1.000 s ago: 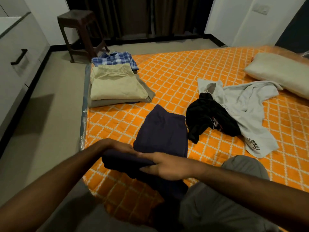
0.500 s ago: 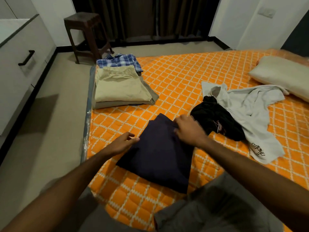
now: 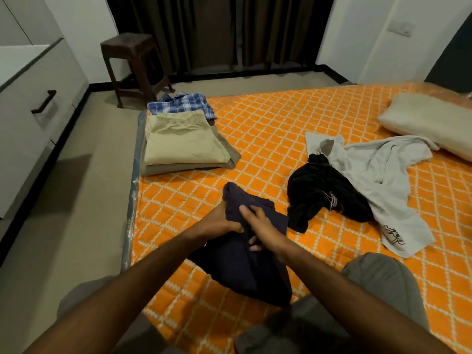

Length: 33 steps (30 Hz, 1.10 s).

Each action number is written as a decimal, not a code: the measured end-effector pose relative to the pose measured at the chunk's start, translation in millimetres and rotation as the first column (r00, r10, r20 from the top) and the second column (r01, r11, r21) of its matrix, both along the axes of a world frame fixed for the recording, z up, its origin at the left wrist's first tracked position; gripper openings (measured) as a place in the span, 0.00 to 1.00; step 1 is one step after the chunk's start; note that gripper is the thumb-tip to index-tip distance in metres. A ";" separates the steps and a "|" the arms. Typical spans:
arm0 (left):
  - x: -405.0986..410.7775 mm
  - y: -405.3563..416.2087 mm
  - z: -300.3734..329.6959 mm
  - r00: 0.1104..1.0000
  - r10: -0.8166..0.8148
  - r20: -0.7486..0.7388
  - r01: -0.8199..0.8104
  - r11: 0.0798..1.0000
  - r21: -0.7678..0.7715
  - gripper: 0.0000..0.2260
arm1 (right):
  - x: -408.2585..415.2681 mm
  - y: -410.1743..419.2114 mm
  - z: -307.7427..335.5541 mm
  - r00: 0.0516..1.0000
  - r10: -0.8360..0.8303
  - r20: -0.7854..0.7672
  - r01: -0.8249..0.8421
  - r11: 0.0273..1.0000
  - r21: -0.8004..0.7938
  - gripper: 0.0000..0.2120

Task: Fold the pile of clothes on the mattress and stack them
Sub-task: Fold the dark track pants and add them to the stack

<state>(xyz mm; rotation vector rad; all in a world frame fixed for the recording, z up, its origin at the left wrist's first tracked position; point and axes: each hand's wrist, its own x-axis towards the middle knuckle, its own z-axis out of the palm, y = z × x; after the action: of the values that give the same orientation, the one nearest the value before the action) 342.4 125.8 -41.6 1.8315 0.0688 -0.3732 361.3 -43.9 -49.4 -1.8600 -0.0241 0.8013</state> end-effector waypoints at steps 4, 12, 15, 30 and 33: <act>-3.2 -0.9 53.3 0.974 -0.214 0.071 0.197 0.962 0.189 0.31 | 1.6 9.6 42.9 0.981 -0.051 -0.185 0.113 0.932 0.345 0.32; 2.1 19.5 87.5 0.969 -0.247 0.017 0.248 0.967 -0.056 0.23 | 11.7 -3.5 23.8 0.877 -0.090 -0.472 0.407 0.664 0.628 0.13; -2.4 43.0 28.0 0.963 -0.034 0.267 -0.088 0.899 0.429 0.25 | 20.4 -22.6 -19.9 0.870 -0.184 -0.457 0.406 0.793 0.453 0.15; -17.7 54.3 -43.5 0.902 0.262 -0.343 -0.292 0.956 -0.036 0.27 | 26.9 -31.0 -49.2 0.964 -0.266 0.023 0.253 0.937 0.242 0.24; -3.7 67.6 -14.5 0.931 0.294 -0.218 -0.331 0.929 -0.164 0.29 | 55.6 -15.1 0.6 0.969 -0.234 0.072 0.200 0.926 0.320 0.23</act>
<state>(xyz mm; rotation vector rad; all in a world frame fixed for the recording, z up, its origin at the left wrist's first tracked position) 338.7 193.4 -56.1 1.5511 0.4384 -0.3141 416.9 -59.0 -48.8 -1.5722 -0.0116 0.5076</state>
